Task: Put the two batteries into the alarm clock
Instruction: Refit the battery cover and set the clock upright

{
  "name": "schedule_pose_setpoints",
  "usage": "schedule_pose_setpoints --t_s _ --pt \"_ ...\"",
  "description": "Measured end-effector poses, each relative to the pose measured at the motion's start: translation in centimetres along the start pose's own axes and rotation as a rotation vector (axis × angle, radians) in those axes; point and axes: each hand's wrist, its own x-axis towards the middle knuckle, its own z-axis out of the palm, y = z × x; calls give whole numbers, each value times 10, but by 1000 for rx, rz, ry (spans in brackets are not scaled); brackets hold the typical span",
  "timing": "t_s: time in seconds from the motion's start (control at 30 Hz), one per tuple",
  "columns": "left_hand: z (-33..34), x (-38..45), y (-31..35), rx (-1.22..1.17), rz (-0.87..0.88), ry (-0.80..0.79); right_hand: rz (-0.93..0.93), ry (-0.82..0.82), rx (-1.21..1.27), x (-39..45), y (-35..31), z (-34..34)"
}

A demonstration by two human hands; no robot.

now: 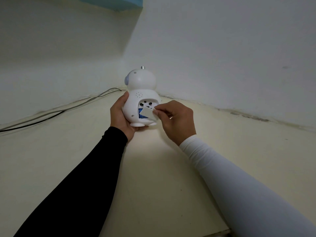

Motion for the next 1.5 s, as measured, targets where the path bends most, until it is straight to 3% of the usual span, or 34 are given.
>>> schedule_pose_setpoints --t_s 0.43,1.5 --pt "0 3 -2 -5 30 -32 -110 -38 -72 2 7 4" --pt "6 -2 -2 -27 21 -90 -77 -149 -155 6 5 4"
